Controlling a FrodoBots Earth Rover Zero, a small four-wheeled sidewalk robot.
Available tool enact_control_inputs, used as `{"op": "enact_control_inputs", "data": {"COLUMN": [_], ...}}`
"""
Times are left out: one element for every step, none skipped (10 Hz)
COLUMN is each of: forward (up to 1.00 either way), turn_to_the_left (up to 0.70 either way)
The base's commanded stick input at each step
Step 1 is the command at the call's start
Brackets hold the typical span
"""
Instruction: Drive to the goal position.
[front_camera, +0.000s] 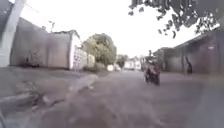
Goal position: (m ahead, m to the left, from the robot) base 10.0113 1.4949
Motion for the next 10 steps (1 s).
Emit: {"op": "enact_control_inputs", "data": {"forward": [1.0, 1.0, 1.0, 1.0, 1.0, 1.0, 1.0, 1.0, 1.0, 1.0], "turn_to_the_left": [0.0, -0.04, -0.24, -0.4, -0.37, 0.0, 0.0, 0.0, 0.0, -0.28]}}
